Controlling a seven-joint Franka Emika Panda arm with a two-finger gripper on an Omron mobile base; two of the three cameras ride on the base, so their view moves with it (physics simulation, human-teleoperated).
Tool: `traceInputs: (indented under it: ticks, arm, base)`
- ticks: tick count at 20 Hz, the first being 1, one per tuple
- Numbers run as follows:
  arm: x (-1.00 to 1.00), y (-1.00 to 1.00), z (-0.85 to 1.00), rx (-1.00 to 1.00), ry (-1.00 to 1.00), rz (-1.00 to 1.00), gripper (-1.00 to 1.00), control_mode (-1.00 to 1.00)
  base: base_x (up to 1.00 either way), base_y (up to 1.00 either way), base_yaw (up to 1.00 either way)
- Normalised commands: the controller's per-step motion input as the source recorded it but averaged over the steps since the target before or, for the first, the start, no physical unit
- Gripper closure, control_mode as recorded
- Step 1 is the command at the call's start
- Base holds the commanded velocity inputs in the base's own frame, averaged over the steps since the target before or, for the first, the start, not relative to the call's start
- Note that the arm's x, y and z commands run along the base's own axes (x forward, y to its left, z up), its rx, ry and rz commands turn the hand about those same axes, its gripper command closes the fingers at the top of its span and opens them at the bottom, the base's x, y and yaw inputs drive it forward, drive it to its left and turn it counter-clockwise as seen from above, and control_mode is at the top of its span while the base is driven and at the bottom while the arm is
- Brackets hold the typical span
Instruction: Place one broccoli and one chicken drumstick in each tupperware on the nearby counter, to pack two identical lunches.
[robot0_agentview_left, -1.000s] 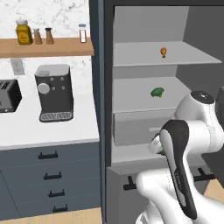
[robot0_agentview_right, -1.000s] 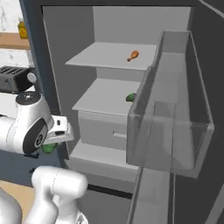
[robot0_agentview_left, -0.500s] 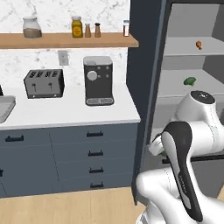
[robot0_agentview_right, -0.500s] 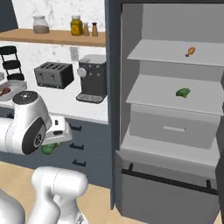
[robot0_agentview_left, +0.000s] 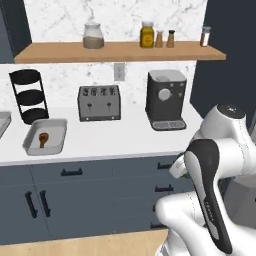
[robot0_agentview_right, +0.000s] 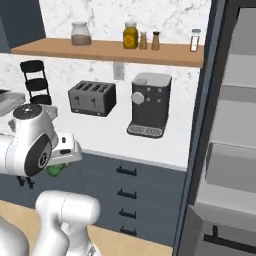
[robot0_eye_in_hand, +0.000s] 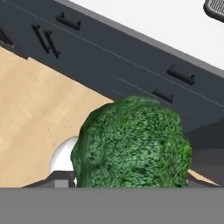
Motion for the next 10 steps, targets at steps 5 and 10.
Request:
traceInputs:
  ticks: [5, 10]
  arm:
    - [0.00, 0.00, 0.00, 0.00, 0.00, 0.00, 1.00, 1.00]
    - [0.00, 0.00, 0.00, 0.00, 0.00, 0.00, 1.00, 1.00]
  base:
    - [1.00, 1.00, -0.03]
    - [0.91, 1.00, -0.05]
